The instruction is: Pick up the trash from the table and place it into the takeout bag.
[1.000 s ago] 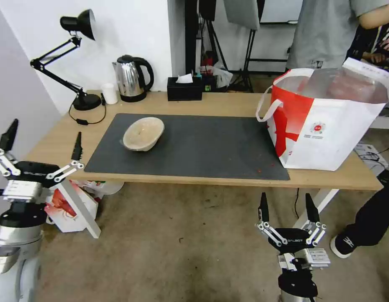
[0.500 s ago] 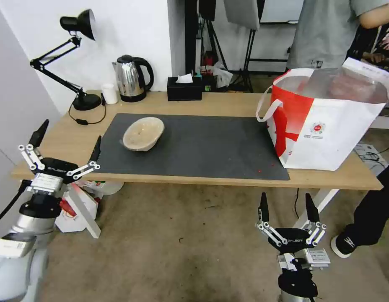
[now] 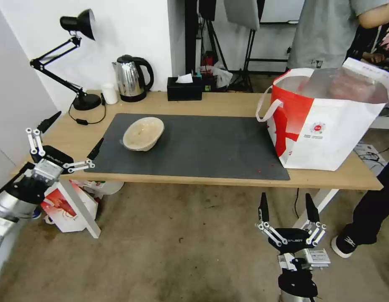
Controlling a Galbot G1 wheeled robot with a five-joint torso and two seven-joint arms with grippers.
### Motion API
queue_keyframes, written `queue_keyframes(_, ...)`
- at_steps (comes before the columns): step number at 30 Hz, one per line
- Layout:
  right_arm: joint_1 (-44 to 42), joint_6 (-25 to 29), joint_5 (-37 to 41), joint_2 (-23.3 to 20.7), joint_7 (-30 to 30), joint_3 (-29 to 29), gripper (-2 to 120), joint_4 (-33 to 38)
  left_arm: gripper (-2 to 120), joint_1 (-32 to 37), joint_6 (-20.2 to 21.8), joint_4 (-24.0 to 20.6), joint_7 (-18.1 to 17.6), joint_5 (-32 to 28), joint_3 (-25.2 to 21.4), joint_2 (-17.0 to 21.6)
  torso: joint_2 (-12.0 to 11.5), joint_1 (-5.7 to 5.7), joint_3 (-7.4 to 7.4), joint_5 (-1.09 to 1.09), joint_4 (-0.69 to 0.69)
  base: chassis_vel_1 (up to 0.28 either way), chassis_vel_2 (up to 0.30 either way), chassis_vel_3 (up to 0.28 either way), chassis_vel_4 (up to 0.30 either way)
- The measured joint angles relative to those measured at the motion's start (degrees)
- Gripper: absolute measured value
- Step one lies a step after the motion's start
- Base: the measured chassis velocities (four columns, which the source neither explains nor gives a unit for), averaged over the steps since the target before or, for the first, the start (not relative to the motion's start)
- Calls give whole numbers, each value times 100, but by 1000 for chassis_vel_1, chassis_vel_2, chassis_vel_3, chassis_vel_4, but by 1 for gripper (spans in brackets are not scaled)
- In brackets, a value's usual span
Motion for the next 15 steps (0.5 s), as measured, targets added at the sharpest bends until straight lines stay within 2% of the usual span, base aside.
queue_keyframes(11, 0, 0, 0, 0, 0, 0, 100, 0, 100, -86, -44, 530, 268, 122, 68, 961, 0, 0, 0, 0, -1, 0, 0, 0, 0)
queue_keyframes(15, 0, 0, 0, 0, 0, 0, 100, 0, 100, -132, -44, 647, 318, 121, 135, 1185, 0, 0, 0, 1, -1, 0, 0, 0, 0)
